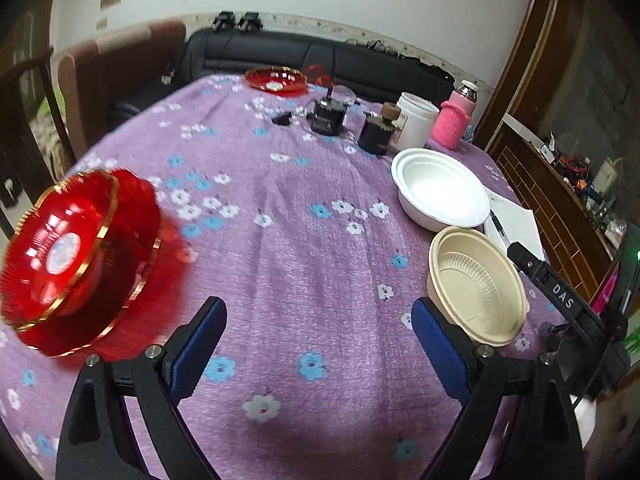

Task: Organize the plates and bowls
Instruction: 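Grasp the beige bowl rim with the right tool and lift it, then carry the beige bowl over the red plates with right tool while left tool grips it, then lower the beige bowl onto the red plates and open both tools, then move the right tool to the rim of the large white paper bowl, then grasp the white bowl rim with the right tool and lift it, then grip the white bowl rim with the left tool while right tool holds it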

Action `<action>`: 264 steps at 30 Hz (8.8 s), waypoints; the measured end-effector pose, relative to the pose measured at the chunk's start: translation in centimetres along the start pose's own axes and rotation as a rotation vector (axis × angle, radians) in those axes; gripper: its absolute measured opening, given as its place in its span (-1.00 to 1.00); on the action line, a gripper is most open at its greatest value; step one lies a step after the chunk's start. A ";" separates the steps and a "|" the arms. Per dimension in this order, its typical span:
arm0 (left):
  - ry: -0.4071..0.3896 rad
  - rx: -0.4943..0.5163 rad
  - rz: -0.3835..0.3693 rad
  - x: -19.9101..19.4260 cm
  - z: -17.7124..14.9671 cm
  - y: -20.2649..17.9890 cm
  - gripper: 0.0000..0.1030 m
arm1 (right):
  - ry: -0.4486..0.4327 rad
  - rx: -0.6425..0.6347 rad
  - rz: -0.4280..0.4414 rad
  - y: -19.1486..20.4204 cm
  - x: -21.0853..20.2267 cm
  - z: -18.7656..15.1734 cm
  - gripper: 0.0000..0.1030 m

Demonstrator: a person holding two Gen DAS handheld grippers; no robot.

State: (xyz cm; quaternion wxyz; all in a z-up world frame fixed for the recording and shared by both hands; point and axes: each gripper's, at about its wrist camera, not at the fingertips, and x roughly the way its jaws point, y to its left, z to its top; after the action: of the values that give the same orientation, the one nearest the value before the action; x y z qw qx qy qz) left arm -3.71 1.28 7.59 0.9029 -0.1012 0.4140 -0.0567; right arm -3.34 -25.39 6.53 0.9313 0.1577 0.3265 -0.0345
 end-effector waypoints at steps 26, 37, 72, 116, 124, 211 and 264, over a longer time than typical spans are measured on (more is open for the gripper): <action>0.278 0.033 -0.196 12.3 2.2 -6.9 0.07 | 0.167 -0.002 -0.011 -0.1 3.0 -2.0 -0.33; 0.271 0.045 -0.153 11.8 1.7 -6.3 -0.54 | 0.185 0.014 0.081 0.5 3.0 -2.3 -0.65; -0.008 -0.109 -0.068 -4.3 -0.5 7.1 -0.53 | 0.049 -0.209 0.334 14.7 -5.8 -5.7 -0.67; -0.120 -0.349 0.078 -8.1 3.2 25.9 0.26 | 0.211 -0.395 0.406 35.5 0.8 -9.0 -0.12; -0.168 -0.326 0.133 -9.8 2.7 25.2 0.46 | 0.168 -0.350 0.414 33.9 -0.8 -8.3 0.15; 0.000 0.132 -0.049 6.2 2.2 -3.1 0.73 | 0.111 0.169 0.023 2.1 11.3 3.9 0.37; 0.199 -0.053 -0.095 14.9 7.7 -0.9 -0.40 | 0.343 -0.075 0.230 7.7 11.6 2.3 -0.52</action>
State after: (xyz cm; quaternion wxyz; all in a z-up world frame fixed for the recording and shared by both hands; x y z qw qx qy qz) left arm 11.85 -1.28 1.77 0.8507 -0.1384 0.4975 -0.0983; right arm 8.43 -18.38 3.16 0.8650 0.1627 0.4613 0.1116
